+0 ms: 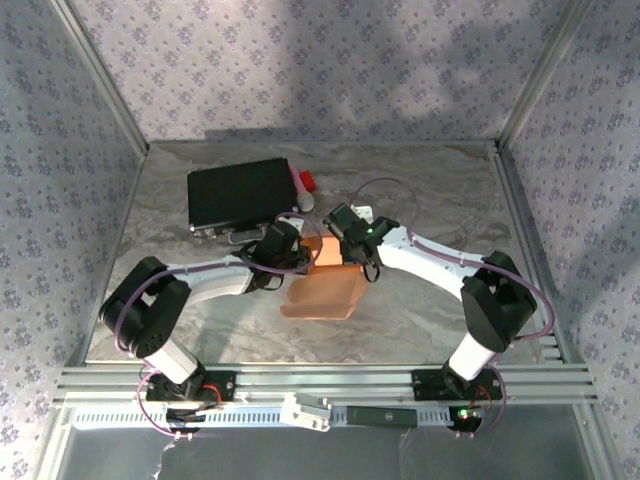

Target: Fold the paper box

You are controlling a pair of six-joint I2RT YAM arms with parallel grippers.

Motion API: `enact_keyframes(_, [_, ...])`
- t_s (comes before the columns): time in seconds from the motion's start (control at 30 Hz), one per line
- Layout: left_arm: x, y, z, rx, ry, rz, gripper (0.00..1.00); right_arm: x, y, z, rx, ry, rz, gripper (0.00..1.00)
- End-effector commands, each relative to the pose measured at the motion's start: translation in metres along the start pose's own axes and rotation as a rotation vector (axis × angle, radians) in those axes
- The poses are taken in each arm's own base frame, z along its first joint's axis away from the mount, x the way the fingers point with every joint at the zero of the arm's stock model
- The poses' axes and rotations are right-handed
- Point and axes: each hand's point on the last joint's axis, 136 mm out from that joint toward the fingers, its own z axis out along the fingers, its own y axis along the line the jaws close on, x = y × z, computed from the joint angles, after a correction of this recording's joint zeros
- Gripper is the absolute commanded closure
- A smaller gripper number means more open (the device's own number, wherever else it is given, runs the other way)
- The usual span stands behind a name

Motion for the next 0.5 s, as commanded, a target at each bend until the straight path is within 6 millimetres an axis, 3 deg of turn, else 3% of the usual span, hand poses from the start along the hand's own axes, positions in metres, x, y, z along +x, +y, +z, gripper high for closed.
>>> enact_keyframes(0.0, [0.0133, 0.0028, 0.0065, 0.007, 0.028, -0.002, 0.87, -0.0051, 0.0136, 0.0002, -0.068, -0.001, 0.028, 1.00])
enact_keyframes(0.47, [0.0193, 0.0011, 0.0072, 0.009, 0.034, -0.004, 0.85, -0.0063, 0.0093, 0.0038, -0.055, 0.002, 0.036, 1.00])
